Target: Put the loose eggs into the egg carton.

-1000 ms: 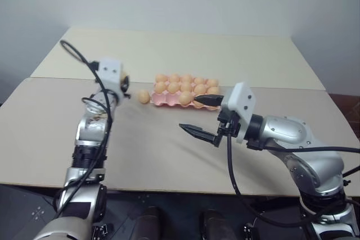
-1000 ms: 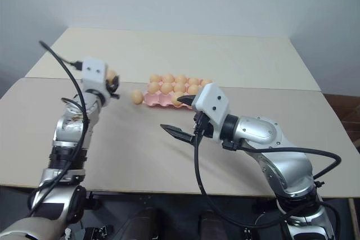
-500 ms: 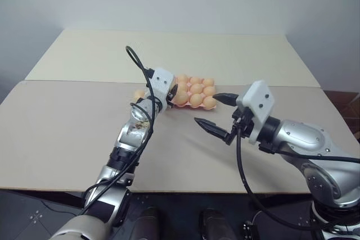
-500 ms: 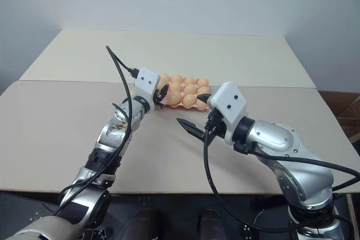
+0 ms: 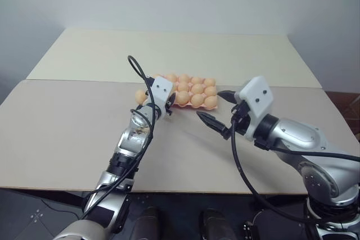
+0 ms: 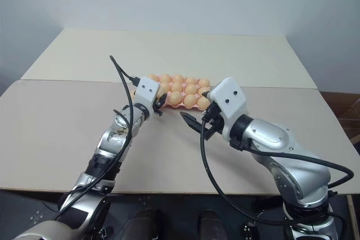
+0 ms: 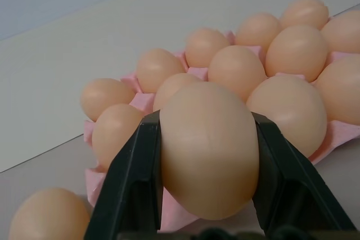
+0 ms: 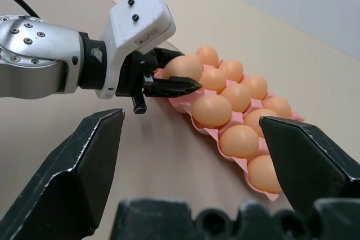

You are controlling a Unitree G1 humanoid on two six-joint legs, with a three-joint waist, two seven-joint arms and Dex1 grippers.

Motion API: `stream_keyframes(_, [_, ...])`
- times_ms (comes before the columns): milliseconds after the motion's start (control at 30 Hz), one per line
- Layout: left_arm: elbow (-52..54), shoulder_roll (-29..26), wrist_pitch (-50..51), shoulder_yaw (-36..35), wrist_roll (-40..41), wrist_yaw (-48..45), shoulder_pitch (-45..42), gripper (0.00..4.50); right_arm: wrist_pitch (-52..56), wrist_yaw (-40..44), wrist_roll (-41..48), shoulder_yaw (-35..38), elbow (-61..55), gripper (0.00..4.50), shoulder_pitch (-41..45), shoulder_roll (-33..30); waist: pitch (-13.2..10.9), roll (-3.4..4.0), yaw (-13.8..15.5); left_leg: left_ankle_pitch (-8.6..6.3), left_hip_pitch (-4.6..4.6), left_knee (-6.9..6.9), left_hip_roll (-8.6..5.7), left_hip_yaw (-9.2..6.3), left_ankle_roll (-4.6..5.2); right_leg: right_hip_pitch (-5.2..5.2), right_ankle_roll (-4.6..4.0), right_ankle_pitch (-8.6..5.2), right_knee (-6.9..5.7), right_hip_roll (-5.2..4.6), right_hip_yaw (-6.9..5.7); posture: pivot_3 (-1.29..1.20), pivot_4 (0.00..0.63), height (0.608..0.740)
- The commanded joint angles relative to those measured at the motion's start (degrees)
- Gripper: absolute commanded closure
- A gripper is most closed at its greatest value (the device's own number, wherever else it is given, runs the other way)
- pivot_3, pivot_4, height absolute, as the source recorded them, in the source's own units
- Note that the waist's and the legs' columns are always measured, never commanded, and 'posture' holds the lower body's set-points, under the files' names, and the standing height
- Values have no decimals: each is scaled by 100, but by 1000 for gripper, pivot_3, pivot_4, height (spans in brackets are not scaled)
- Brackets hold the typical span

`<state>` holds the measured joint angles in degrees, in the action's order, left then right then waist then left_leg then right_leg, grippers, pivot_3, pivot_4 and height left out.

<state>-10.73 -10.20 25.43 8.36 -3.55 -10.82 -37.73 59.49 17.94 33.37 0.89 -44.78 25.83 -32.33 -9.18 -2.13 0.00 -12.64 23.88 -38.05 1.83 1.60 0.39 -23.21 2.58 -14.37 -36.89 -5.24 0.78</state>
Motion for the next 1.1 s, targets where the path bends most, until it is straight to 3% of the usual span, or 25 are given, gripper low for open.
stream_keyframes(33, [110,-13,-54,-33,-66,-26,-139,2832,51,-98,40,142,-135,0,107,43,0,0,0,0,0,0,0,-1,0,0,0,0,0,0,-1,0,150,740])
stream_keyframes(233, [-56,-3,-130,-13,-105,-75,-123,2832,25,-130,0,84,-125,0,138,75,0,0,-1,0,0,0,0,0,0,0,0,0,-1,0,-1,0,150,740])
stream_keyframes(533, [60,0,-210,-134,-46,-82,-20,37,-44,-139,-62,33,-121,0,119,76,0,0,-1,0,0,0,0,0,0,0,0,0,-1,0,0,0,150,740])
stream_keyframes(867, [2075,-250,452,-861,266,-48,552,13,-247,-15,-47,77,-248,0,-80,107,0,0,-24,0,0,0,3,-6,0,-1,0,0,-2,0,1,0,150,740])
stream_keyframes(1100, [4250,-172,858,-1423,663,-33,2393,13,-1273,-40,-546,-18,-382,0,-1039,236,0,1,-54,-1,-1,1,7,-16,0,2,0,0,4,-3,4,0,150,740])
